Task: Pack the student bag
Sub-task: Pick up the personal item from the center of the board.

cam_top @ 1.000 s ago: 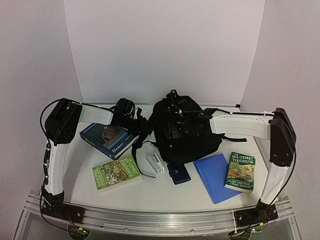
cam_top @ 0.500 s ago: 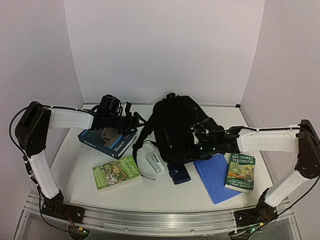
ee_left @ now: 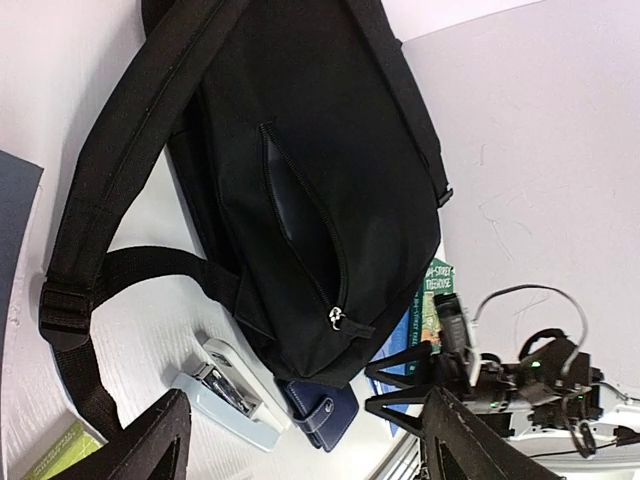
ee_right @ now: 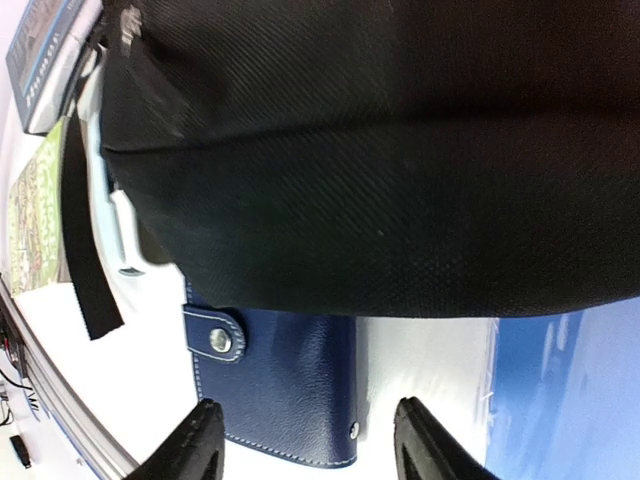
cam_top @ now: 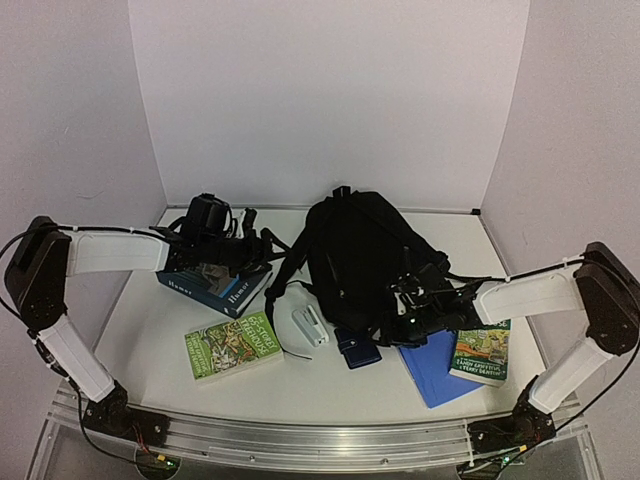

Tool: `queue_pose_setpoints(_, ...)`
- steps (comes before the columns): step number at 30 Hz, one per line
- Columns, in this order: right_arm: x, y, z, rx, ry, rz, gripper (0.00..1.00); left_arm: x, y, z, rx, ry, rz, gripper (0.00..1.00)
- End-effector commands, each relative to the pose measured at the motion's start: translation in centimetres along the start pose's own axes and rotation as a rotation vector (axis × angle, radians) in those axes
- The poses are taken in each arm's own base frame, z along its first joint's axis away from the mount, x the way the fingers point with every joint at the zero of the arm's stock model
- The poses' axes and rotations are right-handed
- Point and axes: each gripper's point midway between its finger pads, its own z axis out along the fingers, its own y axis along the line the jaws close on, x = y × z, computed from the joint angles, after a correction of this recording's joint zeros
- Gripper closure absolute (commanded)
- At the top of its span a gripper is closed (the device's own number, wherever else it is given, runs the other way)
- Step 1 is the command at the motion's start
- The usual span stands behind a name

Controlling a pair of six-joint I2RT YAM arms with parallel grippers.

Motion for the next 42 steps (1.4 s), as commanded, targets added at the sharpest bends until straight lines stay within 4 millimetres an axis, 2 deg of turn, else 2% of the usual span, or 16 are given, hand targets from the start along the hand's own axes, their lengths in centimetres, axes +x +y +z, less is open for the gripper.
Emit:
queue_pose_setpoints(1,0.4,0.2,1.1,-0.052,0.011,0.013,0.49,-0.6,-1.3,-1.4,0.024,-0.045,0.016,0.2)
queue_pose_setpoints(14,1.4,-0.1,2.8,-0.071,0.06,0.039,0.64,-0.5,-0.9,-2.0,0.001,-0.06,-0.001,0.2)
queue_pose_setpoints(19,2.1,-0.4,3.2,-0.068,0.089,0.061,0.79,-0.6,-0.9,-2.4,-0.01,-0.074,-0.001,0.2)
queue_pose_setpoints(23,2.9,-0.1,2.8,-0.096,0.115,0.085,0.92,-0.5,-0.6,-2.7,-0.031,-0.079,-0.004,0.2)
queue_pose_setpoints(26,3.5,0.7,1.8,-0.141,0.133,0.098,0.99,-0.6,-0.7,-2.9,-0.032,-0.086,-0.002,0.2)
queue_pose_setpoints(30,4.4,1.7,0.2,-0.201,0.156,0.104,1.0,-0.7,-1.1,-3.5,-0.025,-0.101,0.008,0.2)
queue_pose_setpoints(37,5.0,6.2,-4.3,-0.345,0.175,0.022,1.0,-1.1,-2.8,-4.9,0.016,-0.123,0.041,0.19)
queue_pose_setpoints(39,4.6,7.7,-6.0,-0.392,0.157,-0.005,1.0,-1.1,-3.5,-5.4,0.035,-0.127,0.065,0.19)
queue_pose_setpoints(42,2.1,9.9,-8.8,-0.446,0.052,-0.036,1.0,-1.0,-5.2,-6.1,0.091,-0.124,0.118,0.17)
